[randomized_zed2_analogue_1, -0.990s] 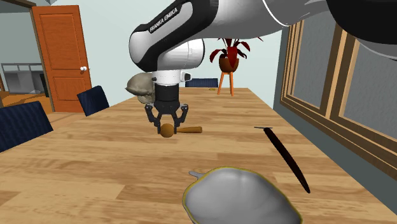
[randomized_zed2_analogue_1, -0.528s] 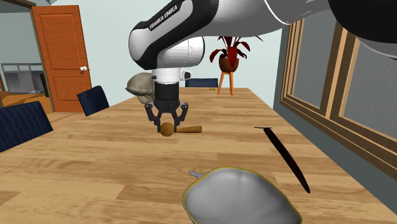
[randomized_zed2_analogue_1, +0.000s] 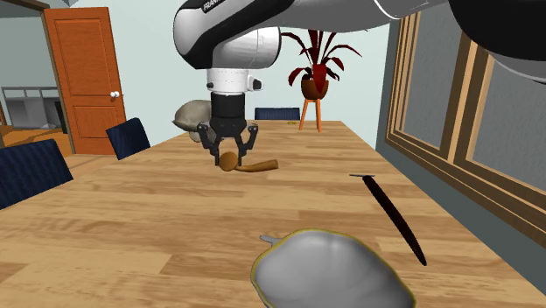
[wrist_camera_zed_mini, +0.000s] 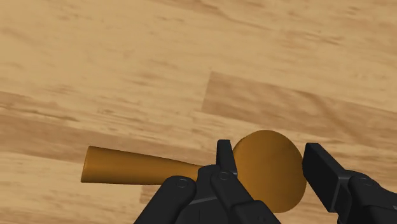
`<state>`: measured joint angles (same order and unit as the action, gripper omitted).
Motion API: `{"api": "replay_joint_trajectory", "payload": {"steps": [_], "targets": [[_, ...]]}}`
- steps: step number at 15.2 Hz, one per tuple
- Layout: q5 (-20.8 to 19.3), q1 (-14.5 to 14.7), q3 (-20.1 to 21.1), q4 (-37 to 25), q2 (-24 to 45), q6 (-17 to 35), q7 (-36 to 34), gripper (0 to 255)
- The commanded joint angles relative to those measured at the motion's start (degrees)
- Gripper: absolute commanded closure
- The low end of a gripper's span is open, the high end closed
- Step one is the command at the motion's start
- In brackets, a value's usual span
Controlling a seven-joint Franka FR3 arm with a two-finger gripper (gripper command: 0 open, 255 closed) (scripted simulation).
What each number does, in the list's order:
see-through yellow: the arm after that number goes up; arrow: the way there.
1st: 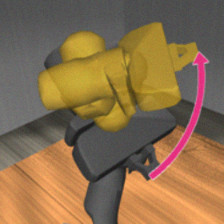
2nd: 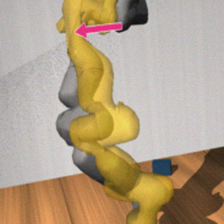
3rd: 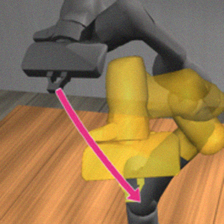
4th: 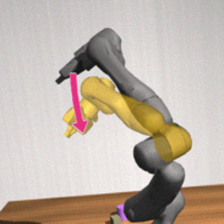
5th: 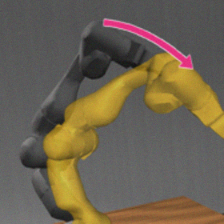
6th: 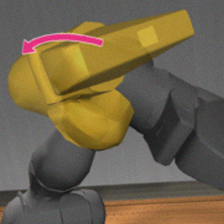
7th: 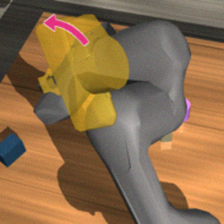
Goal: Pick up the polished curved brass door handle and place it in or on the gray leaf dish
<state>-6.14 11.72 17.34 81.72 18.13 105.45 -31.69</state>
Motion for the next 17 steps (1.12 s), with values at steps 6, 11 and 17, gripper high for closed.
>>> {"api": "replay_joint_trajectory", "payload": {"steps": [6, 11, 17], "targets": [[-0.1, 0.4, 0.1, -6.3, 0.7, -5.7, 0.2, 255], [-0.5, 1.0, 0.1, -12.0, 1.9, -10.2, 0.2, 255], [2.7, -0.8, 0.7, 1.8, -9.3, -7.2, 0.3, 255]]}}
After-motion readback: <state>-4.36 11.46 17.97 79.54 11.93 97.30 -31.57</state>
